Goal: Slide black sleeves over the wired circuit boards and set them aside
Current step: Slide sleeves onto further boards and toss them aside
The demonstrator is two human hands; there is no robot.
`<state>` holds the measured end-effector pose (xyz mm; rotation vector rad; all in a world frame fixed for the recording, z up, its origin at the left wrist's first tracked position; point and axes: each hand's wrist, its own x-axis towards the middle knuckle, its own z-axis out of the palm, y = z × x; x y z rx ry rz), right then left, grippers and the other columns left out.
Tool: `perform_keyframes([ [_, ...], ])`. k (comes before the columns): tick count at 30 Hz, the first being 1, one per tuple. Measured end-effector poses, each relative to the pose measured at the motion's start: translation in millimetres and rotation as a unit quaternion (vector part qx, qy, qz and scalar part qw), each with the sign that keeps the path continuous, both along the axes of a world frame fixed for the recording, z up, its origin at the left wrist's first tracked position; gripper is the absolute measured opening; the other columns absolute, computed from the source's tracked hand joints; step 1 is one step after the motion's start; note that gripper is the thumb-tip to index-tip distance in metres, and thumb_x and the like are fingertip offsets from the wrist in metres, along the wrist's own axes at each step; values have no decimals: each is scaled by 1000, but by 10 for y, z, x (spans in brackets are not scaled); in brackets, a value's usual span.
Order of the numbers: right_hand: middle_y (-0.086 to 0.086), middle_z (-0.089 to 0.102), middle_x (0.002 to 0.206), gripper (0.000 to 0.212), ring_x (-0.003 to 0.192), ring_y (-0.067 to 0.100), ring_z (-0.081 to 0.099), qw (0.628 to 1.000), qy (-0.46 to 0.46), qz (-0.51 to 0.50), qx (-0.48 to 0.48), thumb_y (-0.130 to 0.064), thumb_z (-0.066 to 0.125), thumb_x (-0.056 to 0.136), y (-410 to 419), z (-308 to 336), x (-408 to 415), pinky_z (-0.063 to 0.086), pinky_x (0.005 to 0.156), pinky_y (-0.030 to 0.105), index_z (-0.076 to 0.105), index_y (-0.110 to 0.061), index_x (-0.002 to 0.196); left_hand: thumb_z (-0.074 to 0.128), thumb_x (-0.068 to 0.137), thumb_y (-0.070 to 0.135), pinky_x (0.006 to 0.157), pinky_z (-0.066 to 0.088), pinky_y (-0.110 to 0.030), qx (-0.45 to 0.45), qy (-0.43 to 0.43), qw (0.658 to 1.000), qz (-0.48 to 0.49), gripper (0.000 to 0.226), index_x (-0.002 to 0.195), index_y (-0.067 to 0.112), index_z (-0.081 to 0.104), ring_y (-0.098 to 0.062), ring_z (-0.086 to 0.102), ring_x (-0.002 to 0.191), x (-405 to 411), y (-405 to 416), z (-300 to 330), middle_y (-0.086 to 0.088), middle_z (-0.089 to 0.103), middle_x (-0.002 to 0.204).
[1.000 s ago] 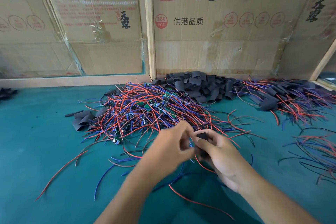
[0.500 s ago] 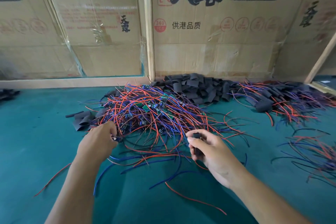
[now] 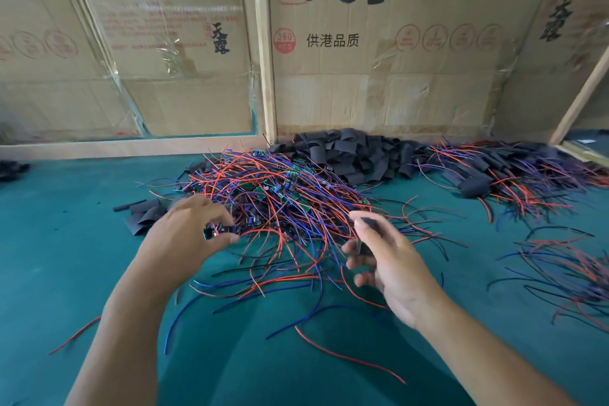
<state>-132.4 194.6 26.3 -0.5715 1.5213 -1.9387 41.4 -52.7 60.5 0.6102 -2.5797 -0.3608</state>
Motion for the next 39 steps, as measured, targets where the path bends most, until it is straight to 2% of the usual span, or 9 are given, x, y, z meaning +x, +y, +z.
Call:
perform_keyframes([
  [3,6,68,78,14,59,15,57,998,42,-38,8,-31,60,98,8,-17,-83,40,45,25,63,-32,111,80,82,40,82,35,-31,-47,38,997,-53,14,86,33,68,-11,51,93,18,140,155,17,62,95],
  [6,4,66,78,5,57,14,53,985,141,-79,61,-29,65,96,45,-48,-195,40,48,26,60,-30,98,75,85,44,78,40,-25,27,101,992,-72,14,86,35,63,0,57,90,66,213,221,22,64,88],
  [12,-19,64,76,18,62,2,55,909,371,-101,161,-54,59,84,159,-14,-374,40,58,14,60,-44,99,72,84,37,70,47,-39,237,290,919,-126,20,97,36,56,-26,64,72,-38,357,258,3,69,79],
  [18,-6,70,79,20,62,14,67,915,377,-64,130,-50,60,85,157,-8,-348,53,61,26,66,-44,103,73,78,41,47,32,-20,319,344,871,-147,24,94,25,67,-13,38,49,-149,434,226,6,50,61],
  [20,-3,71,78,16,62,16,68,912,388,-38,125,-48,61,86,143,-24,-318,52,61,22,64,-46,102,79,74,43,46,27,-22,324,358,863,-148,28,89,25,65,-14,34,50,-160,456,218,10,51,64],
  [26,13,64,79,26,65,35,61,902,414,-28,122,-61,62,83,128,-41,-277,53,66,49,62,-47,105,75,78,45,47,36,-17,277,343,889,-123,30,103,28,70,-9,41,52,-201,500,220,11,61,74],
  [32,-1,59,70,21,56,20,50,893,429,-35,130,-52,66,85,126,-53,-241,40,54,26,62,-38,100,76,76,51,53,38,-18,297,352,882,-102,30,98,31,77,-10,47,57,-239,512,166,10,59,67],
  [37,13,62,74,32,65,36,61,913,391,-49,109,-65,62,82,114,-49,-183,51,64,48,63,-39,101,77,74,48,53,40,-15,330,369,862,-108,30,96,28,77,-10,46,56,-266,564,170,11,60,67],
  [39,6,65,75,32,66,36,62,922,371,-65,87,-62,66,81,100,-41,-134,52,66,49,65,-35,98,79,75,44,53,39,-15,334,373,858,-114,27,95,27,77,-10,45,56,-280,599,183,12,59,66],
])
